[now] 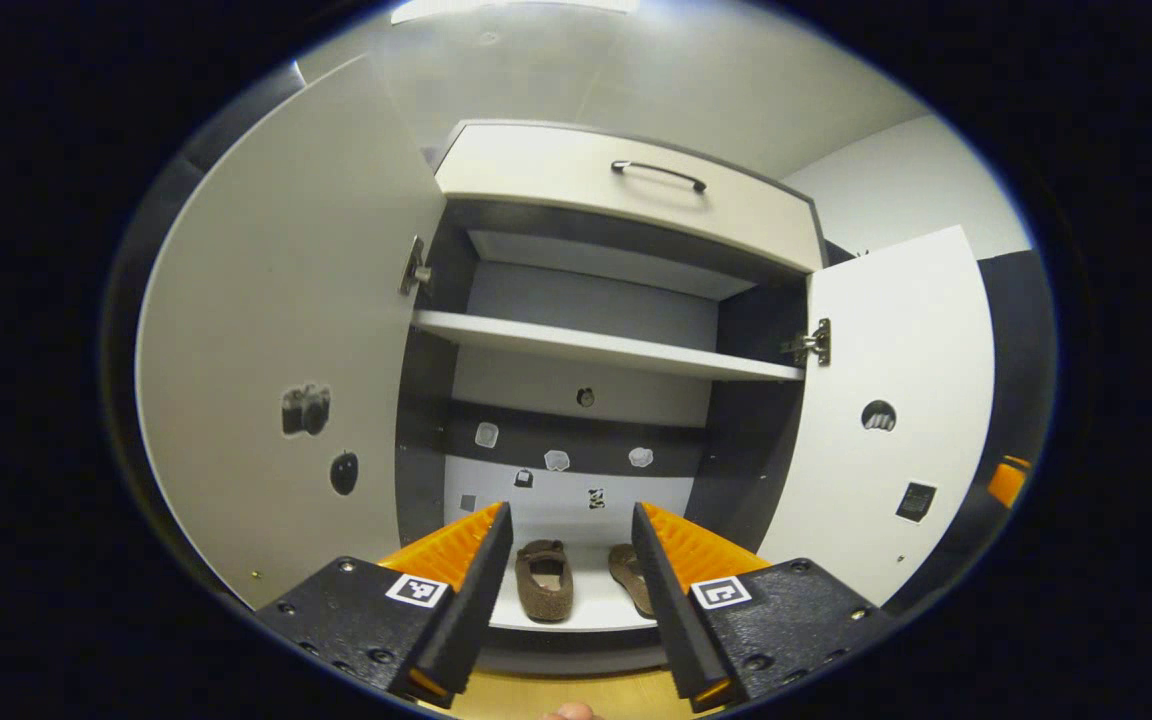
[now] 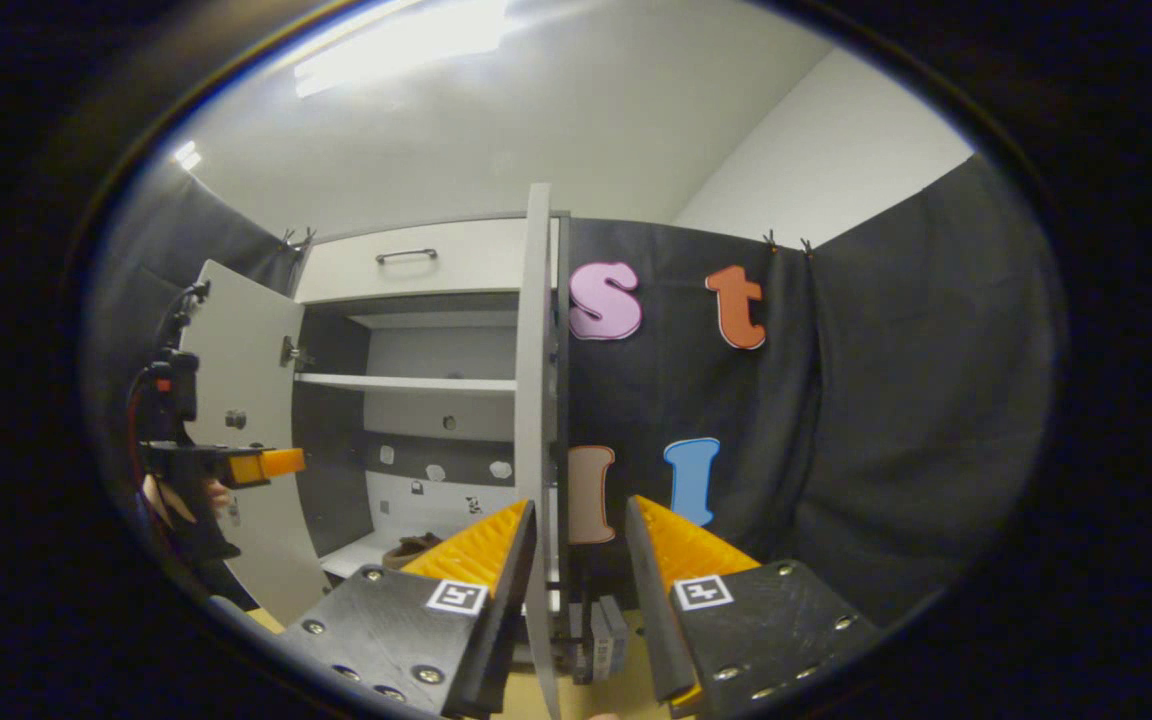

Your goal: Grab one shoe with the right hand and put it into the shoe cabinet, grab the other shoe with the left hand and put it into the shoe cabinet; then close the right door with the right hand and the left door with the left hand.

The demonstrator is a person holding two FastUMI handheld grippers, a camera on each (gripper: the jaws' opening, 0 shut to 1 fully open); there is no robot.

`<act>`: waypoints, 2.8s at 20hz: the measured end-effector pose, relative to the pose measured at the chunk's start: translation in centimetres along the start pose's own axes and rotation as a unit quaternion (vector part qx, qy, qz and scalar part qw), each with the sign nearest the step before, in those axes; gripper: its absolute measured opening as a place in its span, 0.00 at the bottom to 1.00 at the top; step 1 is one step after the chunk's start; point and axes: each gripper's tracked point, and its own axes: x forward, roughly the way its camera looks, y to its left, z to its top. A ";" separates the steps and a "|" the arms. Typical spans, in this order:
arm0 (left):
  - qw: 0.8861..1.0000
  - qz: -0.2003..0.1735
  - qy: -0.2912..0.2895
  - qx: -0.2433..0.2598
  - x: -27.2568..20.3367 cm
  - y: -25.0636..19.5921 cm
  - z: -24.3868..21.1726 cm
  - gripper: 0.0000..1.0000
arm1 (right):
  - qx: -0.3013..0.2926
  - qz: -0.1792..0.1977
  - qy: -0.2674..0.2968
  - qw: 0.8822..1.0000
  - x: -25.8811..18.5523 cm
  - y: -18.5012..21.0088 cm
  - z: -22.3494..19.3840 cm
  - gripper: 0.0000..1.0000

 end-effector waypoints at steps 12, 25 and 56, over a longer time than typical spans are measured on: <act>0.999 0.031 -0.022 0.028 -5.9 1.0 3.8 0.95 | 0.021 0.021 0.049 0.998 2.4 -1.0 -5.6 0.99; 0.997 0.067 -0.034 0.019 -7.8 3.5 5.6 0.95 | 0.005 0.084 0.056 0.995 2.7 3.6 -5.5 0.98; 0.970 0.240 -0.026 0.026 -16.3 20.8 5.2 0.95 | 0.011 0.187 0.098 0.977 8.8 17.0 -9.0 0.98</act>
